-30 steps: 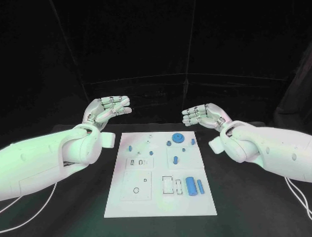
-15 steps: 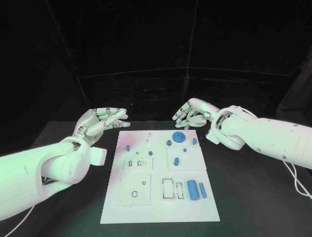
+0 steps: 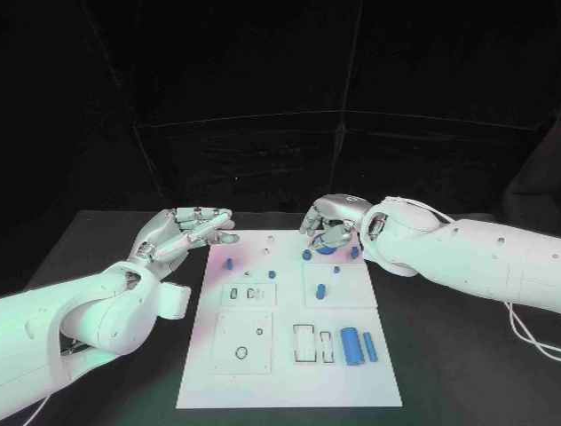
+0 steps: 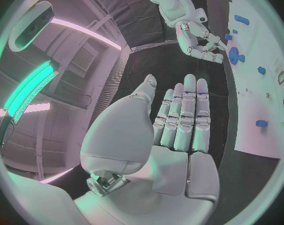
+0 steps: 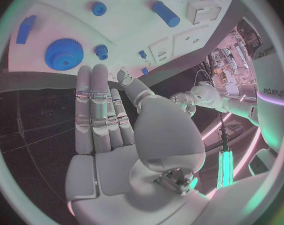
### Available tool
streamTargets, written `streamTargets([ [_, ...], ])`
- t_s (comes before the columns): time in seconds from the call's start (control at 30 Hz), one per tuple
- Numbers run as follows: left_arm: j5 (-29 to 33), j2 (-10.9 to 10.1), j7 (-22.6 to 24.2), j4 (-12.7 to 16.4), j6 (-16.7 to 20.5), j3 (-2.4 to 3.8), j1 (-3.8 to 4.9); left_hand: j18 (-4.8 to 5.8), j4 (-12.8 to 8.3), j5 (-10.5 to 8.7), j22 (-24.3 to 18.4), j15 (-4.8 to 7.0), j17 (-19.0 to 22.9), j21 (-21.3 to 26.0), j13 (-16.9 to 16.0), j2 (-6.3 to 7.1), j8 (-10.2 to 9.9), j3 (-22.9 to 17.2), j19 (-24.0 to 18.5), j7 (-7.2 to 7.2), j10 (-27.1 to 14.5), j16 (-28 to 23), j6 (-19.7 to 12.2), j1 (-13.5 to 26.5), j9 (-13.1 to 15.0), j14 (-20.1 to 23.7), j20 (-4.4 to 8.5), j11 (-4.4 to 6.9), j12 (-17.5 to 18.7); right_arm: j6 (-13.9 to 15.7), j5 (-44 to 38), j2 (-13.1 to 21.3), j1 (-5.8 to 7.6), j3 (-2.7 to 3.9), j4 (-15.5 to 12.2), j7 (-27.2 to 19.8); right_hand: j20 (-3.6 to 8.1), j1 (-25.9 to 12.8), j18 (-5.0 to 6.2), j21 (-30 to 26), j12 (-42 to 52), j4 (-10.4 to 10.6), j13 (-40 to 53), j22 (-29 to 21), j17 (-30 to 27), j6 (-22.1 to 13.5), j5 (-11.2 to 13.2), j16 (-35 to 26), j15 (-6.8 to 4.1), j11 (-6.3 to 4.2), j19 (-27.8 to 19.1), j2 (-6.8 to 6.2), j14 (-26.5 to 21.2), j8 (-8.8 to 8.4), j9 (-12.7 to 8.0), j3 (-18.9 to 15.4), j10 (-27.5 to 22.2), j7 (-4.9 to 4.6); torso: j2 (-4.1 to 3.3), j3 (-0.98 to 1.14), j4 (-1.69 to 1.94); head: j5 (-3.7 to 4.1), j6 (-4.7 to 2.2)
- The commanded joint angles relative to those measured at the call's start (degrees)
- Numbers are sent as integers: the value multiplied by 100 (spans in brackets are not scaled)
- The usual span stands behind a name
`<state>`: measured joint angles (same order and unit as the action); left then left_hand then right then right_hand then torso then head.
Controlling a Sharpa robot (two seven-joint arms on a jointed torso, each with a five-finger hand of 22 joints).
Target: Assemble the parts on the task board
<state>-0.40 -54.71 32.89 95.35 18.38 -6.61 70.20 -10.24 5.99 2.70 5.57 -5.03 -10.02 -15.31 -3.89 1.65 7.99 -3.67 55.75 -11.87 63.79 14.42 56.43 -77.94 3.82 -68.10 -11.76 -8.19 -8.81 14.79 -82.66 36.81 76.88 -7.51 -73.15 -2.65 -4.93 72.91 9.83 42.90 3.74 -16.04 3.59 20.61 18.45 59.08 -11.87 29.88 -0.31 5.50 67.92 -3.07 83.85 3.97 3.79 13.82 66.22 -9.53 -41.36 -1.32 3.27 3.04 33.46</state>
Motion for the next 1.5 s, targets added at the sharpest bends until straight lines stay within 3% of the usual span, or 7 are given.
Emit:
streamTargets([
  [0.03, -65, -10, -7, 61, -116, 6, 10, -29, -36, 9, -9, -22, -6, 31, 8, -37, -21, 14, 33, 6, 31, -36, 37, 10, -7, 7, -14, -3, 25, -303, -586, -26, 17, 7, -40, 311, -2, -66, 61, 139, -10, 5, 11, 75, 166, -61, 34, 285, 12, -1, 47, -1, 257, -29, -3, 54, -75, 8, -92, -8, 32, 20, -19],
  [0.3, -65, -25, -26, 141, -129, 6, 10, -28, -68, 9, -44, -39, -30, 83, 11, -42, -79, 30, 36, -14, 11, -98, 24, 42, -10, 24, -28, -25, 103, -510, -722, -91, 18, 9, -17, 402, -30, -85, 64, 558, -7, 12, 12, 320, 586, -108, 30, 970, 25, 11, -1, 4, 161, -28, 0, 137, -188, 22, -178, -12, 27, 39, -32],
  [0.5, -65, -25, -33, 151, -145, 6, 11, -27, -81, 9, -58, -46, -39, 104, 10, -48, -99, 34, 34, -20, 6, -124, 23, 54, -9, 34, -34, -31, 130, -717, -778, -102, 17, 9, 9, 465, -49, -105, 66, 782, -4, 21, 9, 451, 1064, -117, 22, 1504, 30, 2, -49, 18, 146, -26, 1, 198, -223, 28, -211, -15, 61, 81, -29],
  [0.6, -65, -32, -37, 153, -154, 7, 11, -27, -87, 9, -64, -49, -42, 113, 9, -51, -107, 36, 34, -23, 5, -136, 22, 59, -9, 39, -37, -34, 140, -751, -791, -111, 17, 9, 22, 483, -55, -110, 67, 847, -2, 24, 8, 489, 1210, -106, 23, 1661, 31, 2, -64, 32, 137, -24, 2, 227, -213, 26, -236, -13, 62, 72, -58],
  [1.03, -65, -31, -56, 131, -196, 7, 12, -27, -93, 9, -69, -51, -45, 120, 9, -54, -114, 36, 33, -24, 6, -145, 22, 60, -9, 43, -39, -35, 149, -796, -816, -160, 16, 9, 92, 489, -91, -147, 42, 1299, -10, 44, -1, 869, 1962, 50, 120, 2457, 45, 23, -71, 167, 108, -13, 5, 612, -175, -10, -277, -11, 58, 55, -53],
  [1.27, -65, -29, -67, 124, -208, 7, 12, -28, -99, 8, -77, -55, -50, 132, 8, -61, -125, 37, 33, -28, 5, -161, 22, 68, -9, 48, -43, -39, 162, -841, -812, -178, 16, 9, 120, 475, -81, -176, -46, 1826, 7, 123, 0, 1552, 2571, 213, 416, 3043, 31, -18, 100, 329, 146, 11, 16, 1070, -30, 16, -293, -8, 56, 16, -34],
  [1.5, -65, -30, -71, 122, -213, 7, 12, -28, -104, 8, -83, -58, -53, 141, 8, -67, -133, 37, 32, -30, 4, -172, 21, 72, -9, 52, -45, -41, 172, -710, -791, -183, 16, 9, 115, 448, -58, -281, -132, 2270, 18, 291, 7, 2153, 3029, 424, 645, 3492, -10, -83, 268, 341, 169, 45, 34, 1354, 197, 92, -305, -9, 57, 11, -15],
])
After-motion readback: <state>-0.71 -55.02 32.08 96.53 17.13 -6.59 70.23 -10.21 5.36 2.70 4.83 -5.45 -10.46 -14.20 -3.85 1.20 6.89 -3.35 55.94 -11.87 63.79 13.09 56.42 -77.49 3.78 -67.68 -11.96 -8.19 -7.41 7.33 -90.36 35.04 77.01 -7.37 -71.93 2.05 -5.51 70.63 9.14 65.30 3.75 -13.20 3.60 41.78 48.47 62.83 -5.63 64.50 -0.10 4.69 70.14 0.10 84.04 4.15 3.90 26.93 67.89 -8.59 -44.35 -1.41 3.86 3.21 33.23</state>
